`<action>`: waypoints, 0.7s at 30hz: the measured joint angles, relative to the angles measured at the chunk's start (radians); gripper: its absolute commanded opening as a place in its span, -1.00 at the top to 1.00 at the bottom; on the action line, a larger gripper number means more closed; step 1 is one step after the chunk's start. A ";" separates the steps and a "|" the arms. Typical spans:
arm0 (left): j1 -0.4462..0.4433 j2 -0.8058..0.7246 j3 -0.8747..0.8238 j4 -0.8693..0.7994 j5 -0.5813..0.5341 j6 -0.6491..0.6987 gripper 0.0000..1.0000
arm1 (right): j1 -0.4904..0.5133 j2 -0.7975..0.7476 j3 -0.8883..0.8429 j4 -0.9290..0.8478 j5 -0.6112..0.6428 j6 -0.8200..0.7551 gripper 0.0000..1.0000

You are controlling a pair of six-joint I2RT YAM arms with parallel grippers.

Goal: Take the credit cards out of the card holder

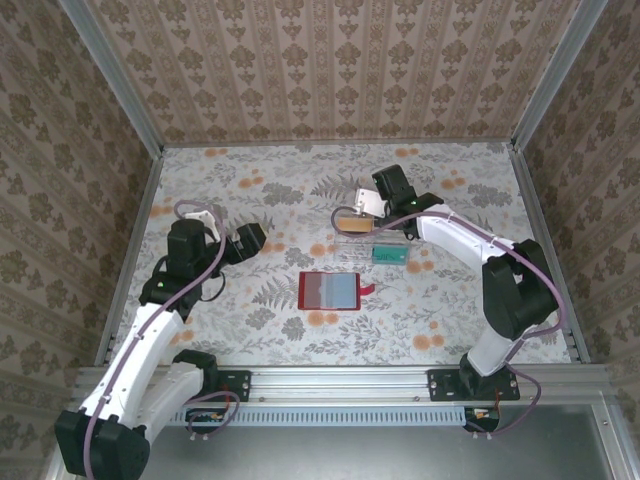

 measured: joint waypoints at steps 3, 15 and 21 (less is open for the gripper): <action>0.000 -0.001 0.000 0.000 0.000 0.000 -1.00 | 0.000 0.000 0.000 0.000 0.000 0.009 0.10; 0.006 0.003 -0.005 -0.001 -0.016 0.011 -1.00 | 0.000 -0.126 0.000 -0.048 -0.014 0.162 -0.21; 0.006 0.054 -0.003 -0.032 -0.108 0.054 -1.00 | 0.000 -0.274 -0.064 -0.047 -0.045 0.332 -0.46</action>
